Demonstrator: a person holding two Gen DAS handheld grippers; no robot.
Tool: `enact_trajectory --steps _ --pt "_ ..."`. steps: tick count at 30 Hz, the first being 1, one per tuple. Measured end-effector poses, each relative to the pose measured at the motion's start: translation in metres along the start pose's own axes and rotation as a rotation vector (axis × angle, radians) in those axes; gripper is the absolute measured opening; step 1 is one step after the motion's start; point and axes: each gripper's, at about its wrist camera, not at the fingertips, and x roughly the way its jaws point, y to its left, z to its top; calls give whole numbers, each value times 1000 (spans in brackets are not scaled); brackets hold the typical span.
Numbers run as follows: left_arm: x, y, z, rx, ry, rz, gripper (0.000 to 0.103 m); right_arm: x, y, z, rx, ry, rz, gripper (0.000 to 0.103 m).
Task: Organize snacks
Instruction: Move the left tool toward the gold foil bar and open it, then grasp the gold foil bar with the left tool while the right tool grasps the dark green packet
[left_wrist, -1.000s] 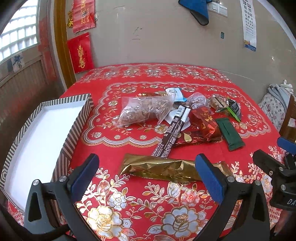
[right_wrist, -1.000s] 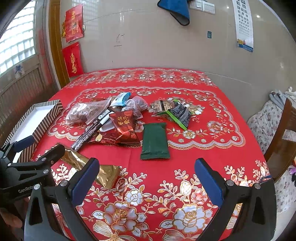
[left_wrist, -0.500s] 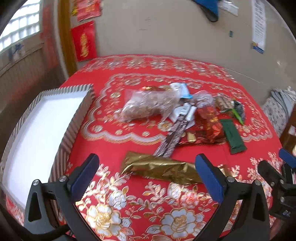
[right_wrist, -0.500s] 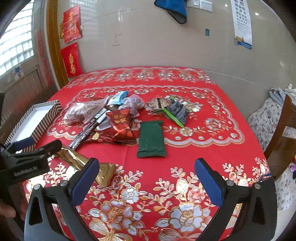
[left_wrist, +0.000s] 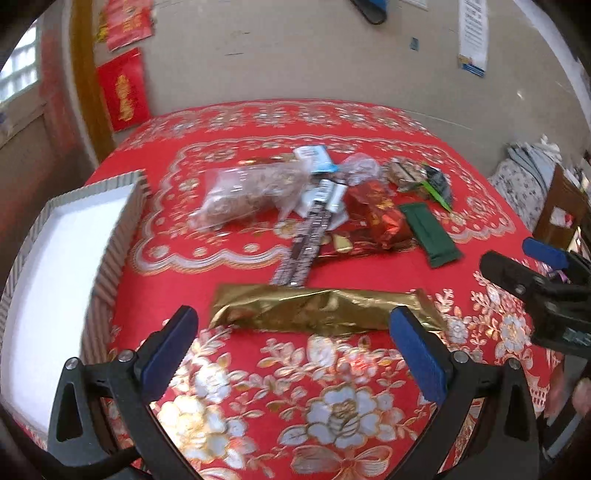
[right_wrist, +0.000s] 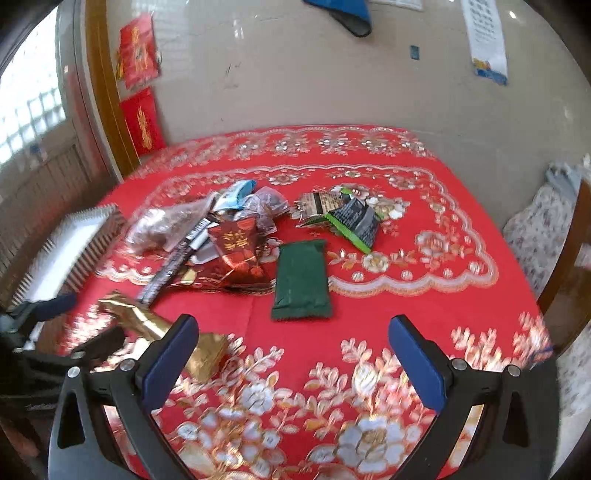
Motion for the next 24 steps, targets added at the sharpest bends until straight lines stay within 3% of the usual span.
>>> enact_trajectory --steps 5,9,11,16,18,20,24 --pt "-12 19 -3 -8 -25 94 103 34 28 15 -186 49 -136 103" --pt "-17 37 -2 -48 -27 105 103 54 40 13 -269 74 -189 103" --pt "-20 44 -3 -70 -29 110 103 58 45 5 -295 126 -156 103" --pt "-27 56 -6 -116 -20 94 103 25 71 -22 -323 198 149 103" --pt "-31 57 -8 -132 -26 86 103 9 72 -24 -311 177 209 103" --pt "-33 57 -9 -149 -26 72 103 -4 59 -20 -262 138 216 103" --pt "-22 42 -8 -174 18 23 103 -13 23 -6 -151 65 81 103"
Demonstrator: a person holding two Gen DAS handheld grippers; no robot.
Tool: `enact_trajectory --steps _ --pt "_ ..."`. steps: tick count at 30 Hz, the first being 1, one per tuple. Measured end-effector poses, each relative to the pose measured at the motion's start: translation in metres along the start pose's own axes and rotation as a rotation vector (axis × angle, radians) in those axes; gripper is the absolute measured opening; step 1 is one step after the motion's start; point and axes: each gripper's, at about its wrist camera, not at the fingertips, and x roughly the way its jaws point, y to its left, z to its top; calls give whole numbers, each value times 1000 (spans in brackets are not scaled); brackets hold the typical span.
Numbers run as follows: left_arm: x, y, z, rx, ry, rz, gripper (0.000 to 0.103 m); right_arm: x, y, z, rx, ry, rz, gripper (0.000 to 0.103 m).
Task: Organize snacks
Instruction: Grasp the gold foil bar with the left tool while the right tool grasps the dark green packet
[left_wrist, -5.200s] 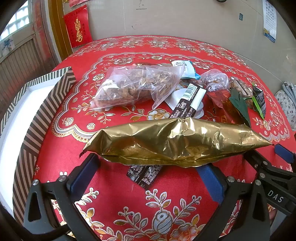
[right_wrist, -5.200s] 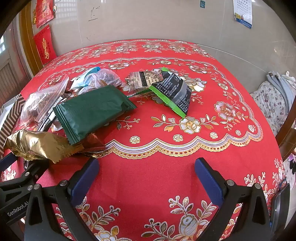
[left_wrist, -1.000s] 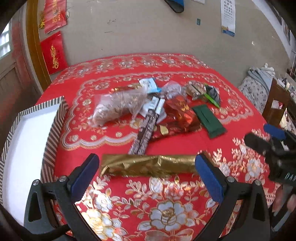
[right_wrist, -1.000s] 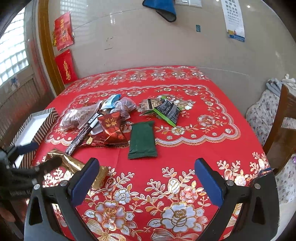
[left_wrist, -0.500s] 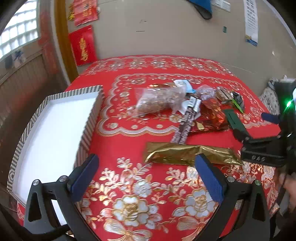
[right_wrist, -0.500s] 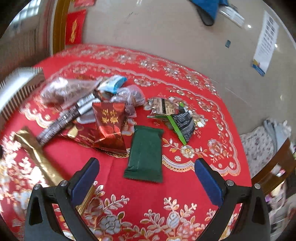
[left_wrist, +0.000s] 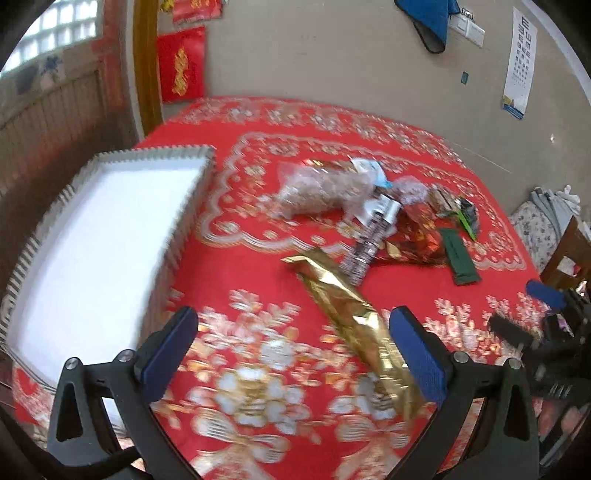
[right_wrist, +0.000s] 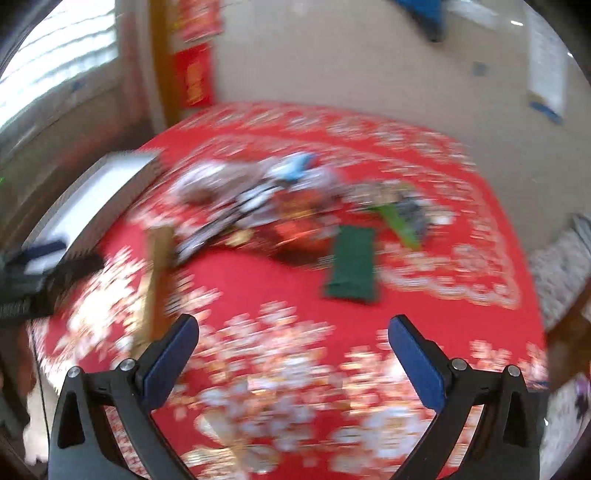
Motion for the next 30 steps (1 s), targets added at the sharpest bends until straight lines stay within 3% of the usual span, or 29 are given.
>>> enact_trajectory --steps 4,9,14,19,21,22,27,30 --pt "19 -30 -1 38 28 19 103 -4 -27 1 101 -17 44 103" --pt "36 -61 -8 157 43 101 103 0 -37 0 115 -18 10 103" --pt "51 -60 -6 137 87 63 102 9 -52 7 156 -20 23 103" --pt "61 -52 -4 125 128 56 61 40 -52 18 128 25 -3 103" --pt "63 -46 -5 118 140 43 53 53 -52 23 117 43 -26 103" --pt "61 -43 -5 118 128 44 41 60 -53 25 115 56 -30 103" --pt "60 -31 -4 116 126 23 25 84 -57 33 97 104 -32 99" --pt "58 -26 -5 119 126 15 23 96 -56 35 75 134 -45 82"
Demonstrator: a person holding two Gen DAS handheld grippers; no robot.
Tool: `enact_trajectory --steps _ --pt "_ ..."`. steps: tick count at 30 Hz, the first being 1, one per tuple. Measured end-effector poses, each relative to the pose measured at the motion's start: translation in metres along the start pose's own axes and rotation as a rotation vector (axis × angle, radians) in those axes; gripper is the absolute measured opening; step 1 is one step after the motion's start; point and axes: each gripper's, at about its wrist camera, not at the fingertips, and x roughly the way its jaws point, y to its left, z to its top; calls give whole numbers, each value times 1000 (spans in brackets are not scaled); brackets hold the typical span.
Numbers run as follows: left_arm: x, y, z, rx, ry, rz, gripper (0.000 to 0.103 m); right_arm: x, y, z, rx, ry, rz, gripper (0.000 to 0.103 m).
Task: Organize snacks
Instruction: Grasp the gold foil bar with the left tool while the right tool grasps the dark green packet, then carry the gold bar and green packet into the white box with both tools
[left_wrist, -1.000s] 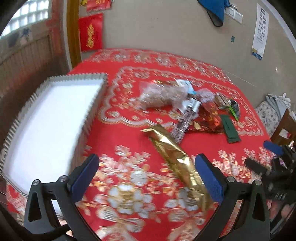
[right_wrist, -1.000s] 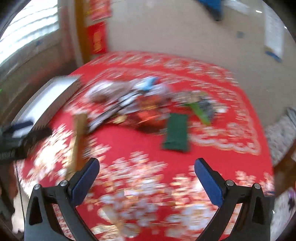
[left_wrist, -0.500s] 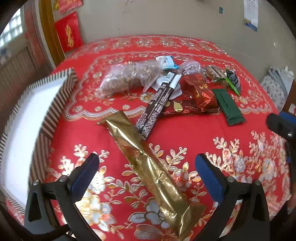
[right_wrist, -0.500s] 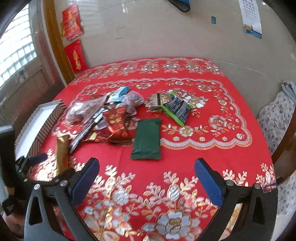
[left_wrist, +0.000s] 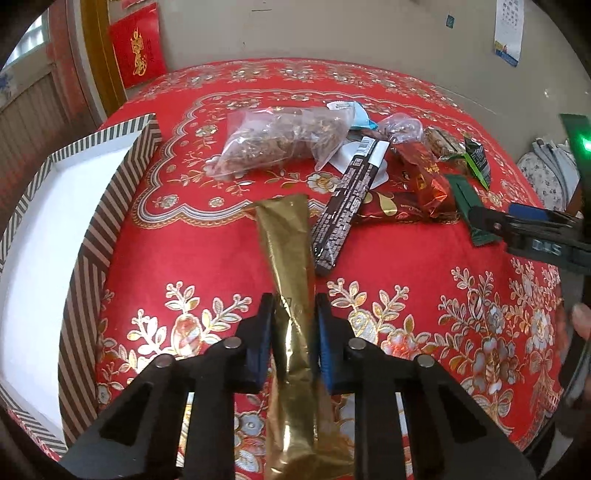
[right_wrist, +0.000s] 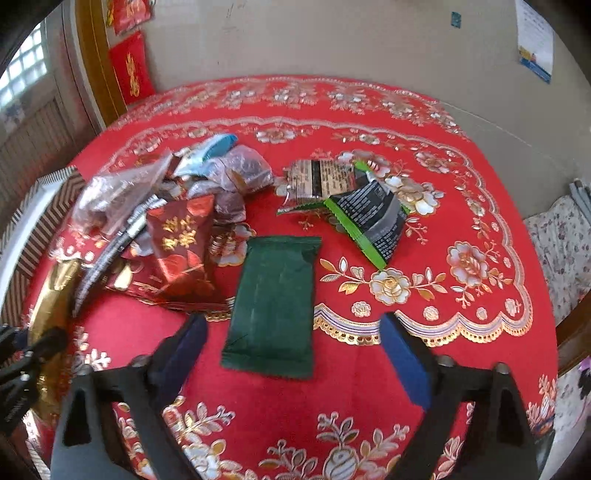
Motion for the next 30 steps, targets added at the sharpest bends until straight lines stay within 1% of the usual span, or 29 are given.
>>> enact_trajectory --steps 1,2,5,6,7,8,10,14,17,20,22,26,30 --pt "0 1 -1 3 -3 0 23 4 -1 0 2 13 12 72" --pt "-1 1 -2 10 -5 1 23 7 -2 0 5 23 21 71" --pt "-2 0 -3 26 -10 5 22 10 0 1 -23 9 -12 69" --pt "-4 0 -4 26 -12 3 21 10 -1 1 -23 8 -10 68" --pt "-5 1 -6 24 -14 -4 21 10 -1 1 -25 4 -11 55" --pt "-7 3 -8 23 -15 -11 21 7 -1 -1 -27 -6 -11 45" --pt "-13 7 -12 24 -21 -15 20 2 -2 -5 -26 -2 -23 45" --pt "-26 16 -16 15 -50 -13 20 -8 -7 -21 -3 -9 -9 45" --pt "-38 18 -17 19 -84 -3 20 -23 -9 -35 16 -40 8 45" --pt "-46 21 -18 17 -104 -5 20 -46 -5 -48 33 -85 47 45" --pt "-52 23 -16 22 -115 -2 20 -60 3 -52 32 -113 80 45" --pt "-62 31 -9 24 -145 21 20 -81 35 -49 -10 -166 145 45" --pt "-72 50 1 16 -177 68 20 -85 74 -37 -74 -186 206 45"
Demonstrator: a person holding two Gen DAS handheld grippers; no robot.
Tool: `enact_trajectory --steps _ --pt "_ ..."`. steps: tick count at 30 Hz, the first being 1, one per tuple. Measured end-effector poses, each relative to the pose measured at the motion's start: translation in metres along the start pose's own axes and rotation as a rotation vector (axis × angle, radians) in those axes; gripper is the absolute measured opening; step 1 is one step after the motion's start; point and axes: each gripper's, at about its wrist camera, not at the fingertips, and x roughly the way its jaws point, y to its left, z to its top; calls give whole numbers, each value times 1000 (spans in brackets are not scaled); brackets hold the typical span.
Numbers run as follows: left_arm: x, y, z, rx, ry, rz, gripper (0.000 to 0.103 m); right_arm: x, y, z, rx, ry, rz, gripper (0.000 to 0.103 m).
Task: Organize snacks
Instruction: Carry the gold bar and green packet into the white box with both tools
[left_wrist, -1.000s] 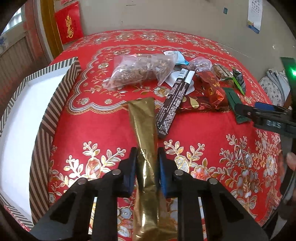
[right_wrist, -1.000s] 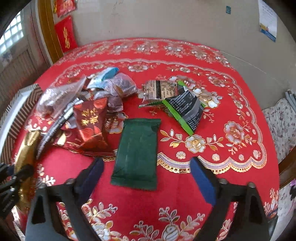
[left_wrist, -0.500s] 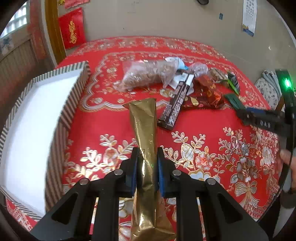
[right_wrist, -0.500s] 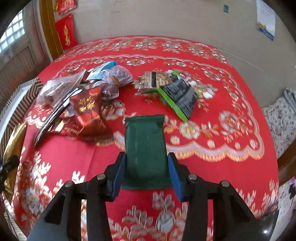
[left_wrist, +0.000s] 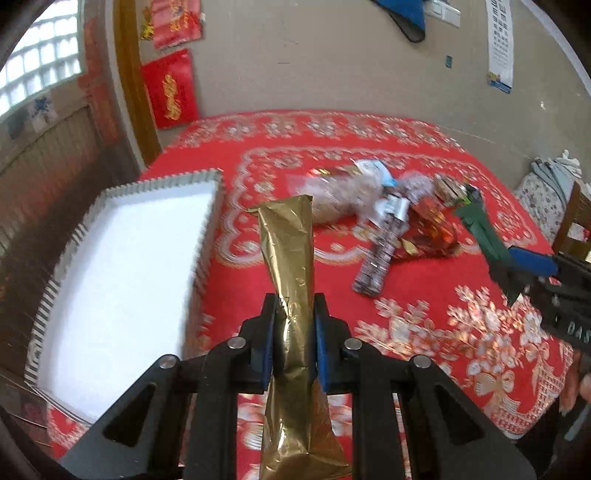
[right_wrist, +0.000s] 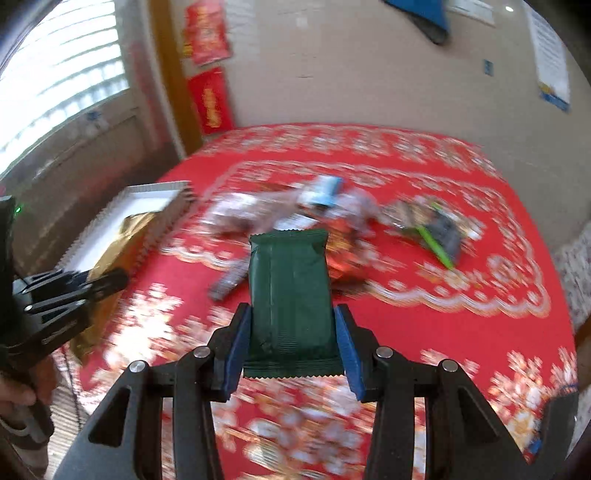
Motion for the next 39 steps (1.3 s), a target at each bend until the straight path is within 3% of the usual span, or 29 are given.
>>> enact_trajectory --steps 9,18,29,39 --pt "0 66 26 -34 -12 89 20 43 78 40 -75 12 108 45" --pt "17 133 45 -83 13 165 20 85 138 76 -137 40 160 45" --pt "82 182 82 -150 138 187 20 150 188 122 -157 108 183 45" --pt "134 206 93 -204 201 184 20 212 216 131 -193 197 146 45"
